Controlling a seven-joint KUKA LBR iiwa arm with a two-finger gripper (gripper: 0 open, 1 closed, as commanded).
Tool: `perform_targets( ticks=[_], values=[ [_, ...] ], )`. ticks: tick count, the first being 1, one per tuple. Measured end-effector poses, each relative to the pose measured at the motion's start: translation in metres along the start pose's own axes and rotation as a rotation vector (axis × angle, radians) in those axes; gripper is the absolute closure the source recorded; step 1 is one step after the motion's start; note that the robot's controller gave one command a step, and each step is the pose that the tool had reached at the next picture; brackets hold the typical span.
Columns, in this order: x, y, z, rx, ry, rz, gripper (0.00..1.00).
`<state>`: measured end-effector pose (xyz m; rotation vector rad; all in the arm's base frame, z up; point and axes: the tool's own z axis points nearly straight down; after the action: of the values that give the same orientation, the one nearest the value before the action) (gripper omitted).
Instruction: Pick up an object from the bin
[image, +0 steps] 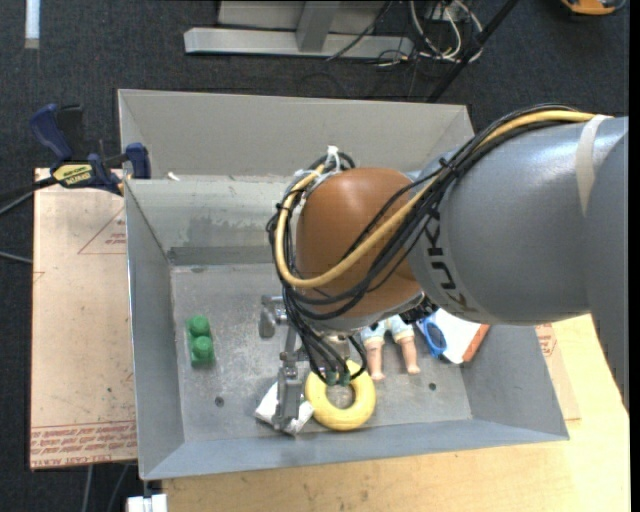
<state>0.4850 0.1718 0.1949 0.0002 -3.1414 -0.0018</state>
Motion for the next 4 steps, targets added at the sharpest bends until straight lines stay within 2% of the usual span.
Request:
perform_targets(
  ticks=[1, 2, 3, 4],
  values=[
    [-0.001, -0.014, 0.033, -0.001, -0.005, -0.084, 0.00],
    [-0.003, -0.029, 0.077, 0.000, -0.001, -0.048, 0.00],
    [-0.004, -0.050, 0.125, 0.000, 0.001, -0.522, 1.00],
    [-0.004, -0.050, 0.125, -0.001, 0.001, -0.521, 1.00]
  ],
)
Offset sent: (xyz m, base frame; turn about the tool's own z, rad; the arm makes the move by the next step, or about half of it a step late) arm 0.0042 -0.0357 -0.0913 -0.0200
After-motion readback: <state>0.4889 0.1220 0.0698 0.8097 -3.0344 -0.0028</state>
